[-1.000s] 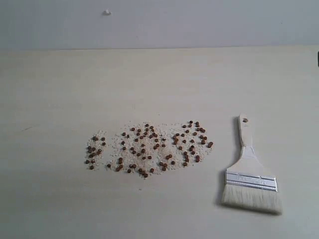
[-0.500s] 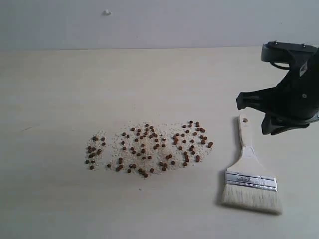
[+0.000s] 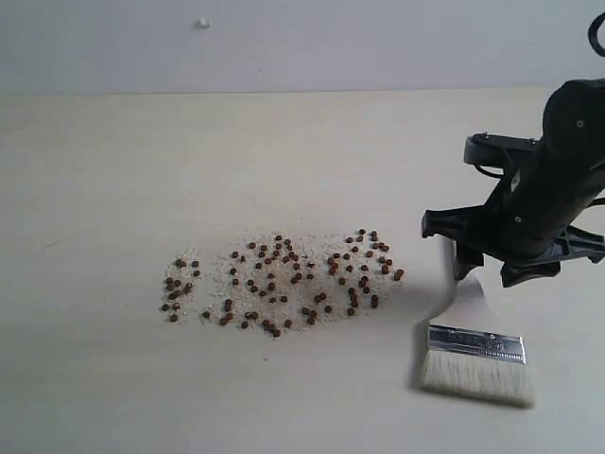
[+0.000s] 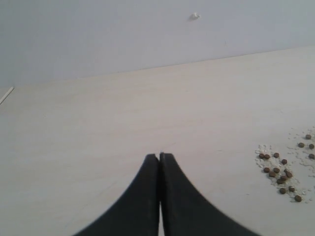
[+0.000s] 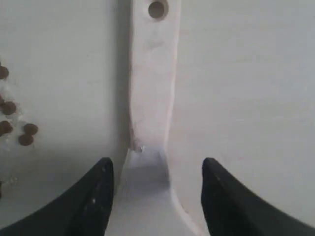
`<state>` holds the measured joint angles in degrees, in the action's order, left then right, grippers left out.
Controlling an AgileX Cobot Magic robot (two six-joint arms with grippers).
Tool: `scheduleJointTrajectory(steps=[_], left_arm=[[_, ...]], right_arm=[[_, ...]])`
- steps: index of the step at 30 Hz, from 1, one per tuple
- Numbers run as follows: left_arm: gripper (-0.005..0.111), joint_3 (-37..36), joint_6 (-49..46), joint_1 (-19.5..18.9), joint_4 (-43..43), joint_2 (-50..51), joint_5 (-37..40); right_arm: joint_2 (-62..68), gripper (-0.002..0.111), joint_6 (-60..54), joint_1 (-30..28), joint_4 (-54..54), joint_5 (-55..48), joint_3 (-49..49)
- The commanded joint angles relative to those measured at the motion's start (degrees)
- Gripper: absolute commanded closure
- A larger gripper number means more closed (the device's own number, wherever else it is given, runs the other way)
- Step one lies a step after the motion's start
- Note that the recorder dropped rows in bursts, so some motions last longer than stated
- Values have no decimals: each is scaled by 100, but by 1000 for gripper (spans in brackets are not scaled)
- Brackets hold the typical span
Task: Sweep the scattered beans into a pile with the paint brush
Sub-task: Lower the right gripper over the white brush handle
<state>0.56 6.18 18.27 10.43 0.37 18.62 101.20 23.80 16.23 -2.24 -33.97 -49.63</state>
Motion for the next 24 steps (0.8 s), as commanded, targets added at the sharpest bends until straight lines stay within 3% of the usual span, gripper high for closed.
scheduleJointTrajectory(steps=[1, 24], left_arm=[[107, 34, 16, 33, -17, -37, -26], [107, 34, 16, 47, -17, -37, -26]], right_arm=[[216, 56, 41, 17, -44, 117, 7], [484, 57, 236, 165, -236, 405, 7]])
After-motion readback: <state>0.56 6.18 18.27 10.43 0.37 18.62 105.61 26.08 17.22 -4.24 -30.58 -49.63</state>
